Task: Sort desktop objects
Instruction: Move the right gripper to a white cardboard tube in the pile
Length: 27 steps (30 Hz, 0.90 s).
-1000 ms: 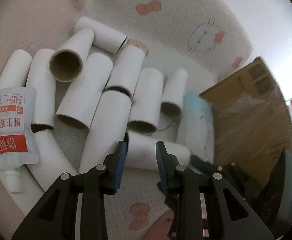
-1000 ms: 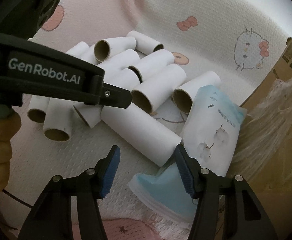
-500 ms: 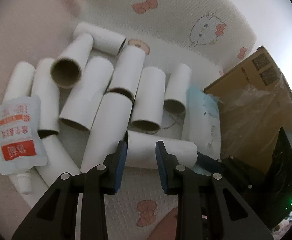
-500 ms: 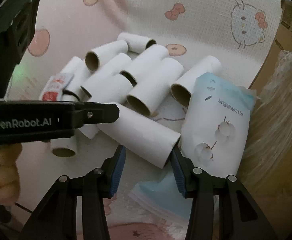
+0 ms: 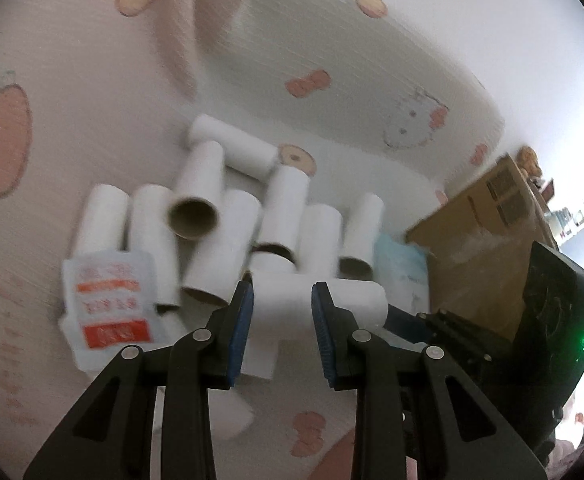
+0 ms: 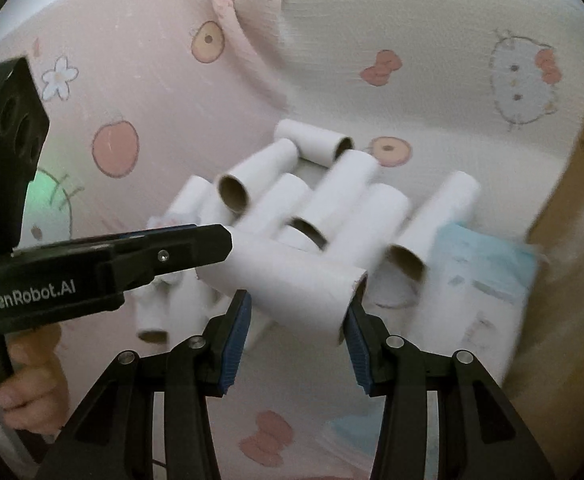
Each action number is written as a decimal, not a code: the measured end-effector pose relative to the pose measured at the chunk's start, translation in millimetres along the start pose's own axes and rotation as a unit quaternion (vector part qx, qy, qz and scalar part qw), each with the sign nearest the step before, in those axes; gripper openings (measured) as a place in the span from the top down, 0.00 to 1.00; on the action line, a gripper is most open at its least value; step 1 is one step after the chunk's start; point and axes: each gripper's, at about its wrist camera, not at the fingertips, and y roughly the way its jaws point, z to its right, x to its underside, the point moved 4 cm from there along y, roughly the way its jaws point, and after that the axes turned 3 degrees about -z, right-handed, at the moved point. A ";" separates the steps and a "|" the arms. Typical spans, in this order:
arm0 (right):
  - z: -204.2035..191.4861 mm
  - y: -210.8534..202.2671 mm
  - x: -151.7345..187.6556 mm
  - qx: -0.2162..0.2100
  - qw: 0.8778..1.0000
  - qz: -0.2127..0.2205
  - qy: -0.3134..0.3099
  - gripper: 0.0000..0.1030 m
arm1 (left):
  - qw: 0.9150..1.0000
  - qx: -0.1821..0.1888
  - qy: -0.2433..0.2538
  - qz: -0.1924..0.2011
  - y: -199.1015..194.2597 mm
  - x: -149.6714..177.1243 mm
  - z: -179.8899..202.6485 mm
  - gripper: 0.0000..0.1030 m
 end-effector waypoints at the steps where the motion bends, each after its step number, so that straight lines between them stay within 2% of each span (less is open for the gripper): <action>1: -3.8 7.1 -6.7 -0.006 1.000 -0.002 -0.006 0.58 | 1.000 -0.003 -0.003 0.001 0.4 -2.0 -4.6 0.69; 5: -13.5 26.4 -21.6 -0.012 0.999 -0.014 -0.029 0.58 | 1.000 -0.006 -0.021 -0.007 11.2 -9.6 -23.3 0.69; 9: -14.6 35.9 -19.3 -0.037 0.999 -0.031 -0.022 0.58 | 0.999 0.001 -0.033 -0.009 13.1 -13.0 -30.0 0.69; 15: -12.1 42.0 -24.1 -0.018 0.999 -0.038 -0.016 0.58 | 1.000 -0.005 -0.031 0.000 10.0 -10.8 -25.0 0.69; 18: -10.9 46.7 -26.2 -0.024 0.999 -0.043 -0.003 0.58 | 0.999 -0.002 -0.036 0.006 4.4 -8.4 -27.4 0.69; 23: -9.7 42.0 -32.1 -0.024 0.999 -0.038 -0.004 0.58 | 0.998 0.008 -0.055 0.000 -2.4 1.9 -34.9 0.69; 27: -5.9 36.5 -35.7 -0.021 0.999 -0.040 0.005 0.58 | 0.999 0.008 -0.050 -0.005 0.7 10.2 -32.8 0.69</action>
